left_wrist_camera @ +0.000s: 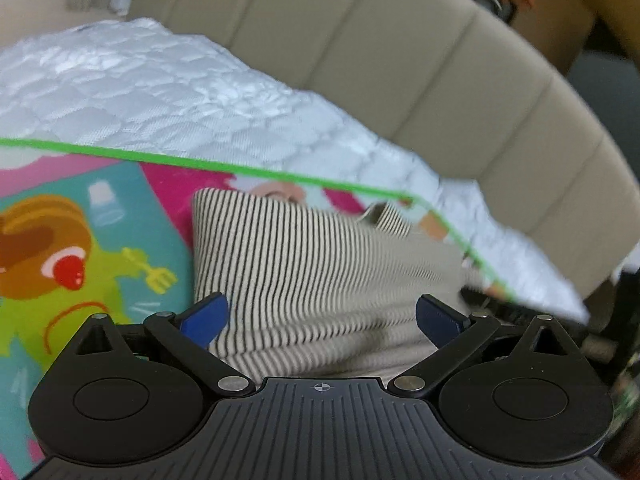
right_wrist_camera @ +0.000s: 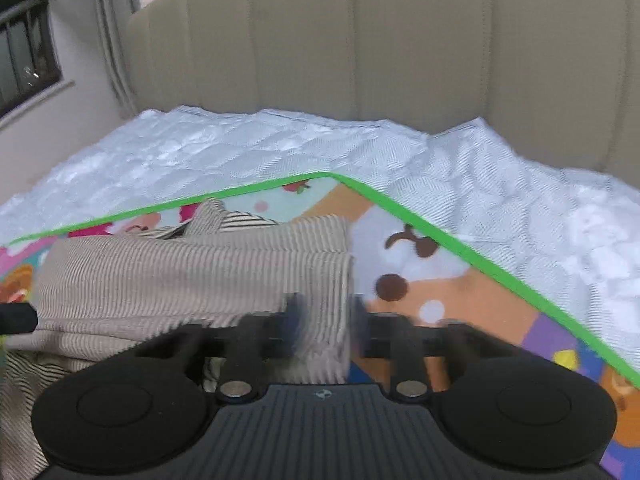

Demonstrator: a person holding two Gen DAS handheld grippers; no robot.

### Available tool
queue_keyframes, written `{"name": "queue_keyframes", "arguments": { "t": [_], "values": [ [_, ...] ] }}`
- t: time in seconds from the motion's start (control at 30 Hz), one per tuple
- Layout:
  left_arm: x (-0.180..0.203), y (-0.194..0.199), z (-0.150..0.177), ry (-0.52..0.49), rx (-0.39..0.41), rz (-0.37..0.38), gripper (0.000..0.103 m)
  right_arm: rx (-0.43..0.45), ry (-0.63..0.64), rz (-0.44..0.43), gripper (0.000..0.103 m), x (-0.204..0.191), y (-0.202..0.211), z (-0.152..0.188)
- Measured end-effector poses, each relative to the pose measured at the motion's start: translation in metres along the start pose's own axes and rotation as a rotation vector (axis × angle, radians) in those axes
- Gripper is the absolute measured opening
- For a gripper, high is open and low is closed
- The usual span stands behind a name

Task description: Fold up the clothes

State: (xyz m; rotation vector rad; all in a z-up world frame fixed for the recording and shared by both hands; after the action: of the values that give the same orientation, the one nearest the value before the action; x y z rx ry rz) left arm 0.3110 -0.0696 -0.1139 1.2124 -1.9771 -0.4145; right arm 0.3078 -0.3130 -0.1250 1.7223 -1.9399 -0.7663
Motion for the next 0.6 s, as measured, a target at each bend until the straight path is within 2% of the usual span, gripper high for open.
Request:
{"name": "queue_keyframes", "arguments": {
  "t": [0.07, 0.13, 0.2, 0.27, 0.3, 0.37, 0.47, 0.6],
  "values": [
    [-0.01, -0.004, 0.006, -0.001, -0.025, -0.025, 0.103, 0.044, -0.073, -0.003, 0.071, 0.002, 0.011, -0.007],
    [-0.019, -0.007, 0.011, -0.003, -0.049, -0.051, 0.103, 0.107, -0.195, -0.025, 0.077, 0.008, 0.031, -0.013],
    [-0.026, -0.009, 0.015, -0.009, -0.064, -0.067, 0.103, 0.16, -0.289, -0.1, 0.089, 0.007, 0.049, -0.018],
    [-0.025, -0.008, 0.013, -0.025, -0.059, -0.062, 0.103, 0.189, -0.268, -0.163, 0.093, -0.007, 0.056, -0.024],
    [-0.025, -0.007, 0.013, -0.033, -0.057, -0.06, 0.103, 0.196, -0.239, -0.182, 0.1, -0.014, 0.056, -0.024],
    [-0.025, -0.008, 0.013, -0.045, -0.058, -0.058, 0.103, 0.149, -0.223, -0.211, 0.102, -0.025, 0.042, -0.014],
    [-0.026, -0.01, 0.014, -0.058, -0.065, -0.055, 0.103, 0.027, -0.254, -0.179, 0.102, -0.022, 0.011, 0.011],
    [-0.026, -0.01, 0.013, -0.059, -0.069, -0.052, 0.103, -0.023, -0.272, -0.135, 0.103, -0.014, -0.006, 0.022]
  ]
}}
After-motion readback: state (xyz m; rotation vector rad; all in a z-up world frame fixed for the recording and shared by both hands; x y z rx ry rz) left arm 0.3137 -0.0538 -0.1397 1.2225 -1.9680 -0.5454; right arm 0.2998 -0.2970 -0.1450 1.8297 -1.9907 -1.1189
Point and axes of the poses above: each gripper's, at about its wrist camera, not at the fingertips, and y roughly against the way its jaws point, x to its right, z to its underside, the point moved 10 cm from there along -y, roughly the way its jaws point, and after that the axes turned 4 degrees about z, right-handed, at the moved point
